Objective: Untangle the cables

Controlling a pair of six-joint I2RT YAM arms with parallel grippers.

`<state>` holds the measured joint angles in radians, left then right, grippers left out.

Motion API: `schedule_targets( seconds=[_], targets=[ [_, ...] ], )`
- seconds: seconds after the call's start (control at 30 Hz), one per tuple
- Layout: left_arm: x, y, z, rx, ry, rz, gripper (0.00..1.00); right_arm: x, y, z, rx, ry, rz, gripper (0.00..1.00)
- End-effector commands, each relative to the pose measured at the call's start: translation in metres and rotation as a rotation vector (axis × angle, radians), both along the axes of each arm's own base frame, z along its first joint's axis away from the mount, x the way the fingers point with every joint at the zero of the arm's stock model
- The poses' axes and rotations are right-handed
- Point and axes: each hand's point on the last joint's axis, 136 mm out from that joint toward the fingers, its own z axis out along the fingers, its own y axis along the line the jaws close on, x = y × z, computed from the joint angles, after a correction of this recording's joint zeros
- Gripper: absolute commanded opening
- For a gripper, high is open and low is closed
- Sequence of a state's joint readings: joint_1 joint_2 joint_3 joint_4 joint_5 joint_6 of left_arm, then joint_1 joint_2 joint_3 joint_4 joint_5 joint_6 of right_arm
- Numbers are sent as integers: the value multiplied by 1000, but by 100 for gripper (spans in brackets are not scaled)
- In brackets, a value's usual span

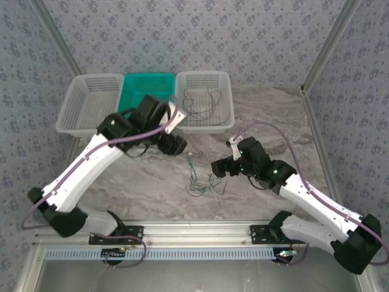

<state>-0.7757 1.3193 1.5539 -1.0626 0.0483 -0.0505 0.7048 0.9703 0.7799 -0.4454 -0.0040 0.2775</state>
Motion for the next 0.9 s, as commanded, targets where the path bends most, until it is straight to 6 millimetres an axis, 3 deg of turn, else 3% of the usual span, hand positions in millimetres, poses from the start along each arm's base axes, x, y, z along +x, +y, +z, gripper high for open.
schedule_targets(
  seconds=[0.0,0.1,0.27,0.43,0.63,0.87],
  targets=[
    [-8,-9,-22,-207,92,154,68,1,-1,-1,2,-5,-8,100],
    [-9,-15,-62,-350,217,350,61,3,0,-3,1,9,-17,100],
    [-18,-19,-125,-422,425,552,38,3,-2,-11,-20,64,-42,100],
    [-45,-27,-174,-397,636,584,35,-2,-7,-10,-29,75,-49,100],
    [-44,-20,-197,-355,640,632,37,-6,-15,-13,-3,74,-95,100],
    [-50,-35,-218,-364,711,589,38,-8,-21,-10,17,73,-137,100]
  ],
)
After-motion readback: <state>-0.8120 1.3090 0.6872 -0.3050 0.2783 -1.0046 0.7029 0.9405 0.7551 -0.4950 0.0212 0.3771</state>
